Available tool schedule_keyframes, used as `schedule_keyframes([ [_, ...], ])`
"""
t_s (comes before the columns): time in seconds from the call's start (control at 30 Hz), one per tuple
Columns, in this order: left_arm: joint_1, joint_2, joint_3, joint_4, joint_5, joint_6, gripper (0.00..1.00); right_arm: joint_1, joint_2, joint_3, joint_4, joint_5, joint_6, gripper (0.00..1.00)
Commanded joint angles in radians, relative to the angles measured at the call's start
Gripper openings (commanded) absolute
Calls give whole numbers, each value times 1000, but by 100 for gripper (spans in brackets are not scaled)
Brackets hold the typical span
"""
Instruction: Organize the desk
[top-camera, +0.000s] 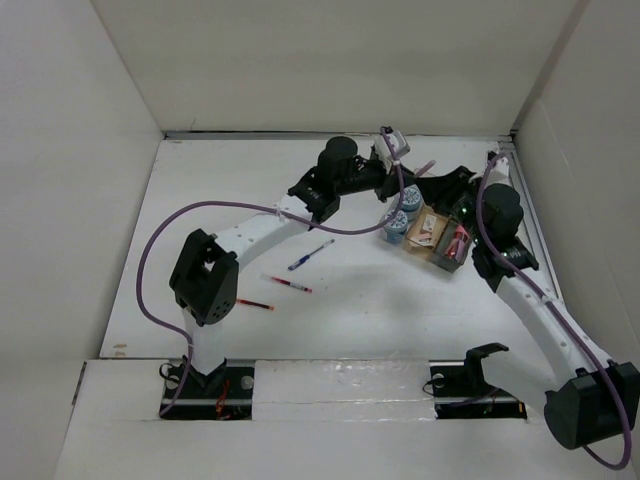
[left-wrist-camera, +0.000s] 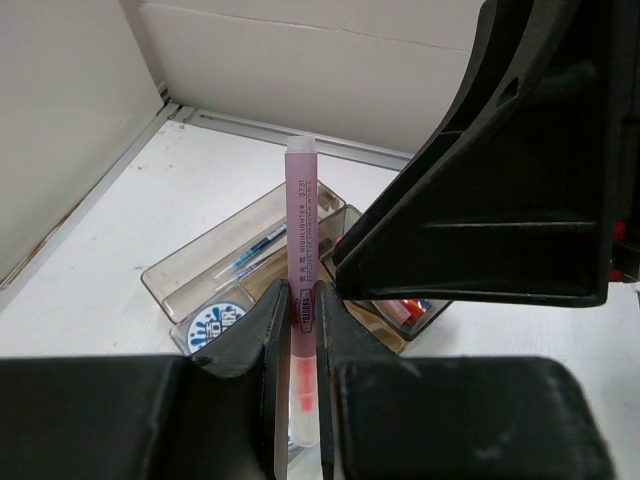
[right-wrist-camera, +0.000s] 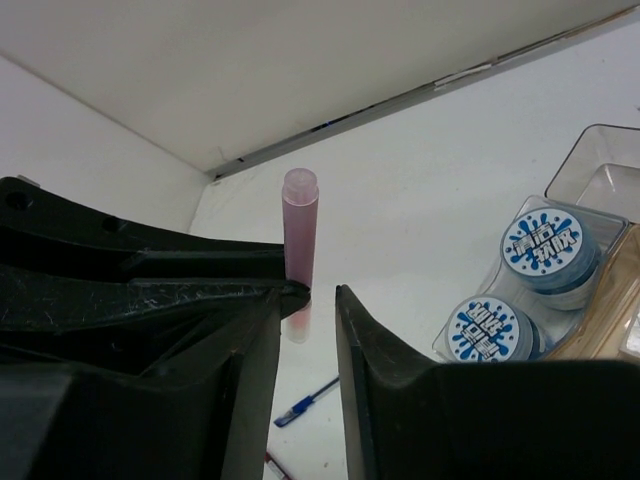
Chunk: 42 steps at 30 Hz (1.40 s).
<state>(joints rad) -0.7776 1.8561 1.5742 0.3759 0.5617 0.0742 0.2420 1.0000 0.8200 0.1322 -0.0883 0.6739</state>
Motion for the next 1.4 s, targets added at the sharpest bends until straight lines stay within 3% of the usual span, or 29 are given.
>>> schedule_keyframes([
  [0.0,-29,-26,-11,29,102,-8,0,22,29,47,130,48,3,33],
  [0.07,-29,-20,-2,5,104,6,0,22,41,50,156,68,4,33],
  [0.23,-29,-12,-2,-21,104,15,0,31,81,70,184,64,-4,47],
  [0.37,-29,-14,-22,-8,75,16,0,40,69,58,193,47,-20,49],
  [0.43,-29,-9,-11,-20,50,19,0,40,46,27,225,55,-16,43],
  [0.57,-29,-9,-19,8,87,4,0,40,54,45,180,120,-14,43],
  [0.67,-29,-15,-20,7,86,7,0,40,77,54,170,133,-11,28],
  [0.87,-29,-38,-43,29,64,-17,0,40,84,54,175,173,6,9],
  [0.97,-29,-61,-85,80,35,-57,31,49,88,56,179,209,21,4],
  [1.0,-29,-69,-94,99,2,-68,53,49,91,60,184,222,30,3],
  [1.1,-18,-109,-169,171,-52,-147,73,49,121,80,187,271,42,1],
  [1.2,-9,-184,-287,265,-152,-204,80,31,153,82,205,332,65,0],
  [1.37,-9,-351,-526,403,-371,-368,82,-55,265,64,312,475,172,0],
])
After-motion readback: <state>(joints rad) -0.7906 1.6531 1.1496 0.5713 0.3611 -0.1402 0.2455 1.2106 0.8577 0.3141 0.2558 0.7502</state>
